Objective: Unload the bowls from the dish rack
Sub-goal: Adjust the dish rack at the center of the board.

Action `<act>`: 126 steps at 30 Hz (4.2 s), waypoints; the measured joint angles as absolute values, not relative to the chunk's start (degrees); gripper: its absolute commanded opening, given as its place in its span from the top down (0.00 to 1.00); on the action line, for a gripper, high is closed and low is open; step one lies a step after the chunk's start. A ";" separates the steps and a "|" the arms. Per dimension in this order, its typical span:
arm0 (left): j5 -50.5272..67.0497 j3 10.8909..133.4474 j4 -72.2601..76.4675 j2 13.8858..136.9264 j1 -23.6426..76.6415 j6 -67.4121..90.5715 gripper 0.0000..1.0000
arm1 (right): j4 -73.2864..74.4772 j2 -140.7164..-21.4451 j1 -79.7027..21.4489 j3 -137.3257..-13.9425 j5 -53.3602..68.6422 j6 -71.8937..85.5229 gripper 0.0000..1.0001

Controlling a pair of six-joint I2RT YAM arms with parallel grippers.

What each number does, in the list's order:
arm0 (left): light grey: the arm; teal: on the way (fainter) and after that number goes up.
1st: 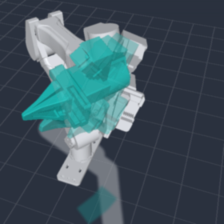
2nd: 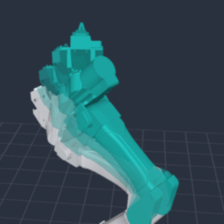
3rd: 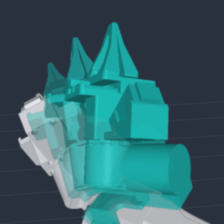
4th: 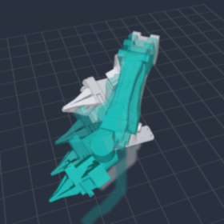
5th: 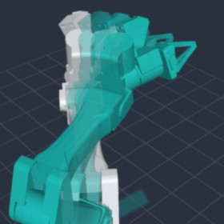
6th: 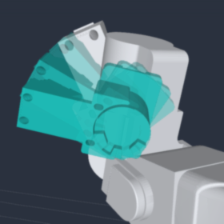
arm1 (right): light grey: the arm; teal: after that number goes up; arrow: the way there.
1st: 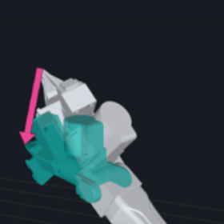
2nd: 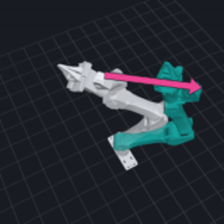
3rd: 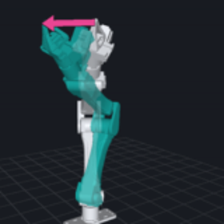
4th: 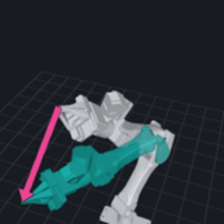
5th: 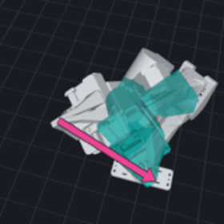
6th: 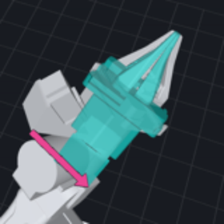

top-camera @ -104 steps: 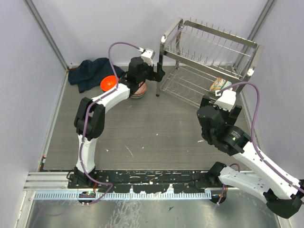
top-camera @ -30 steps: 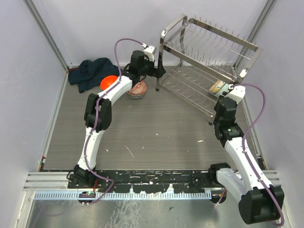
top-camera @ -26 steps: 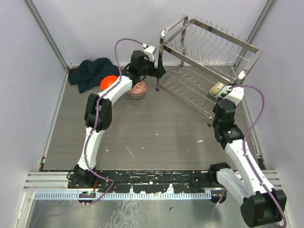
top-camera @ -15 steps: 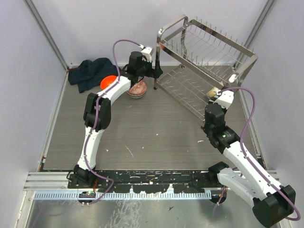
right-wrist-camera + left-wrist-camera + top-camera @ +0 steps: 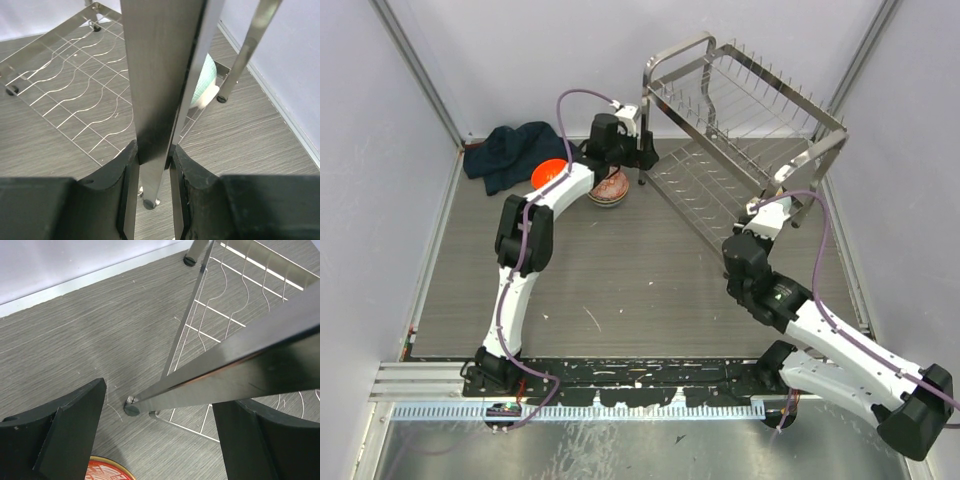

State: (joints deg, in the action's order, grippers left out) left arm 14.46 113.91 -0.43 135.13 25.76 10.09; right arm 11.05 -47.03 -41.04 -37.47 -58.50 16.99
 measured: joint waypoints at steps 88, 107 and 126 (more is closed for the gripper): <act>-1.48 64.55 10.22 88.33 37.58 12.49 0.02 | 17.74 -47.97 -71.31 -42.87 -73.28 20.82 0.27; -12.45 52.58 16.25 81.28 57.10 12.45 0.05 | 16.21 -38.92 -71.96 -42.76 -59.64 14.44 0.25; -21.52 53.08 26.50 88.68 71.77 7.49 0.07 | 20.03 -29.21 -72.05 -42.15 -60.27 13.63 0.26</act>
